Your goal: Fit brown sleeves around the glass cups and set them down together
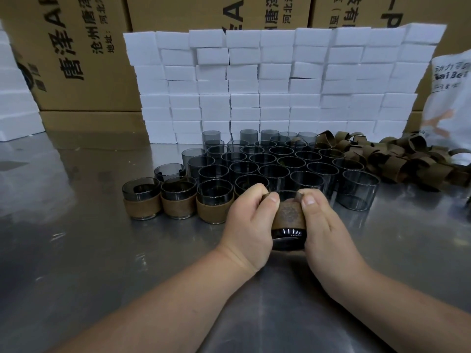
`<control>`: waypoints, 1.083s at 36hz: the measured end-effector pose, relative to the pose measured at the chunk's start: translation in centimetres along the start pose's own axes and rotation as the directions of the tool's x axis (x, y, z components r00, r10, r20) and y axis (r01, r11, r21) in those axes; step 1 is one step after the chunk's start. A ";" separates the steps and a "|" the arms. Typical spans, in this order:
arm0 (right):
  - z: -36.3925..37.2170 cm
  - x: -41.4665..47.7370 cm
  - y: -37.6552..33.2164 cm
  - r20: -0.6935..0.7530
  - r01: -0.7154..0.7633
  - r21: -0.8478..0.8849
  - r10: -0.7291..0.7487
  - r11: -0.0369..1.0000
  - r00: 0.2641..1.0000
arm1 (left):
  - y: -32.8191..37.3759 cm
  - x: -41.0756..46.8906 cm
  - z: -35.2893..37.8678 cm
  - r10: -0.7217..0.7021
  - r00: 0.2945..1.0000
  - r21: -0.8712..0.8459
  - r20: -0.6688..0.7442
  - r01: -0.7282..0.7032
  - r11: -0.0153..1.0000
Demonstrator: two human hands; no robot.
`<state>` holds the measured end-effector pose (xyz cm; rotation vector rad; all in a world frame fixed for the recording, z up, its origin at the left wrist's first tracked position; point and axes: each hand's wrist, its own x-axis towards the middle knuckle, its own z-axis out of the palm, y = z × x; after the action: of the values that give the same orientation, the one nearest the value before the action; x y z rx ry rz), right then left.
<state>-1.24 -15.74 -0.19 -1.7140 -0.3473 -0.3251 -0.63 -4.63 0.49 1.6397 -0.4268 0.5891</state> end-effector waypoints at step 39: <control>-1.3 0.8 0.2 0.053 0.126 -0.255 -0.116 0.959 0.992 | -1.0 0.2 -0.2 0.016 1.000 -0.014 0.009 -0.016 1.000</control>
<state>-0.44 -16.98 0.16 -1.9609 -0.4545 -0.4433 0.13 -4.30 -0.13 1.6276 -0.4502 0.5894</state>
